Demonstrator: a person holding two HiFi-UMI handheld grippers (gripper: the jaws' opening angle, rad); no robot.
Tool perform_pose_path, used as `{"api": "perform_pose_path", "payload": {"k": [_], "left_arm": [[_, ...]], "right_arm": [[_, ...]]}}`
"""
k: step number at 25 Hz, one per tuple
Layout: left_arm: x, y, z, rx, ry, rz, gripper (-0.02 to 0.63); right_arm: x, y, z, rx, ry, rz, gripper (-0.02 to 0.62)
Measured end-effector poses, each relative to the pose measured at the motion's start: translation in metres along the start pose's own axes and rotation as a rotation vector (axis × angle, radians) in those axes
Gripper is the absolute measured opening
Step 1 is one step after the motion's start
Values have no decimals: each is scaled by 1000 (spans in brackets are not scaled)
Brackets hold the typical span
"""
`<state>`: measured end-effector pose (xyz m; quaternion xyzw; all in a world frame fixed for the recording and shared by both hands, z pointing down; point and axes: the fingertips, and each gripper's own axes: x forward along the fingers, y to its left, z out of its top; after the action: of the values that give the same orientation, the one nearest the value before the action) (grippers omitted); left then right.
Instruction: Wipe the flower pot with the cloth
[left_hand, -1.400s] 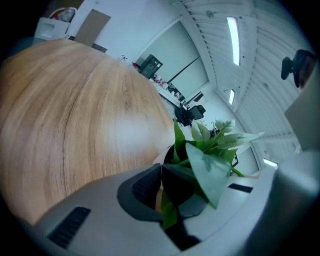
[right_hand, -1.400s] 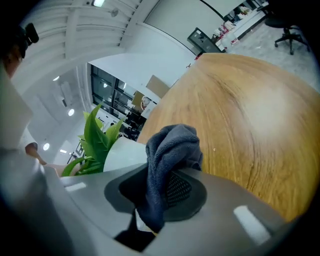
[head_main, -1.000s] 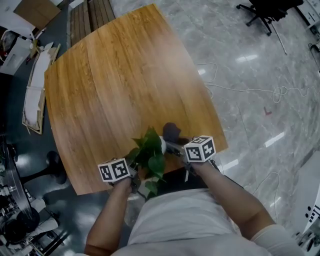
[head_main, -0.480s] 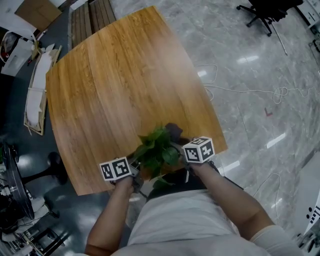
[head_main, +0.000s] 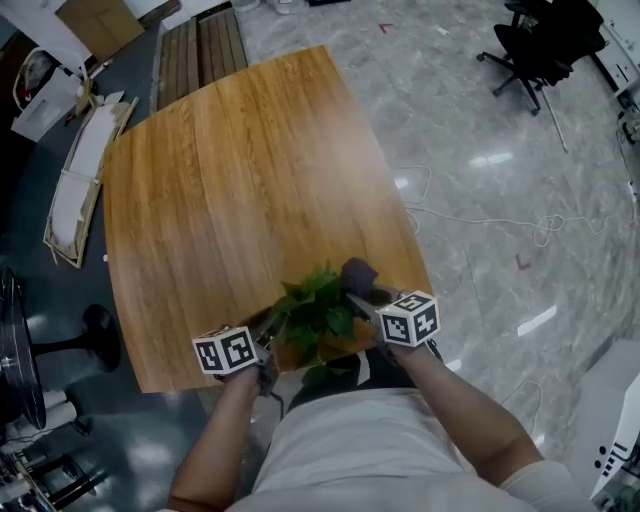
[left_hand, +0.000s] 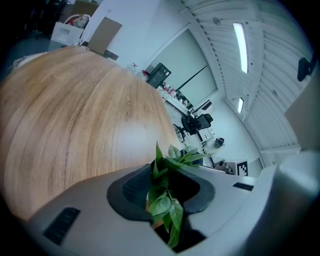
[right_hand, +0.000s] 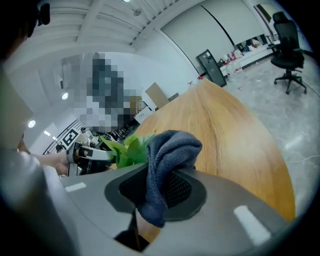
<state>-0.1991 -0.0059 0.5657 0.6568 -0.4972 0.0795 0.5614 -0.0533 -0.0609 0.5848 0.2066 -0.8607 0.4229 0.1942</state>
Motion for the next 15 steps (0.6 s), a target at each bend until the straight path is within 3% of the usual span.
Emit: {"api": "perform_pose_path", "payload": {"k": [6,11,15], "left_arm": [[-34,-28,26,46,-142,25,92],[-79,-72,26,40,-327,103,92],[-118,-137,17,67,-494,150,92]], "right_arm": [[-42,37,44,-215,-28,20,71],[-94,74,75,-357,-40,132,71],[-146,112,94,-502,-61,240,71]]}}
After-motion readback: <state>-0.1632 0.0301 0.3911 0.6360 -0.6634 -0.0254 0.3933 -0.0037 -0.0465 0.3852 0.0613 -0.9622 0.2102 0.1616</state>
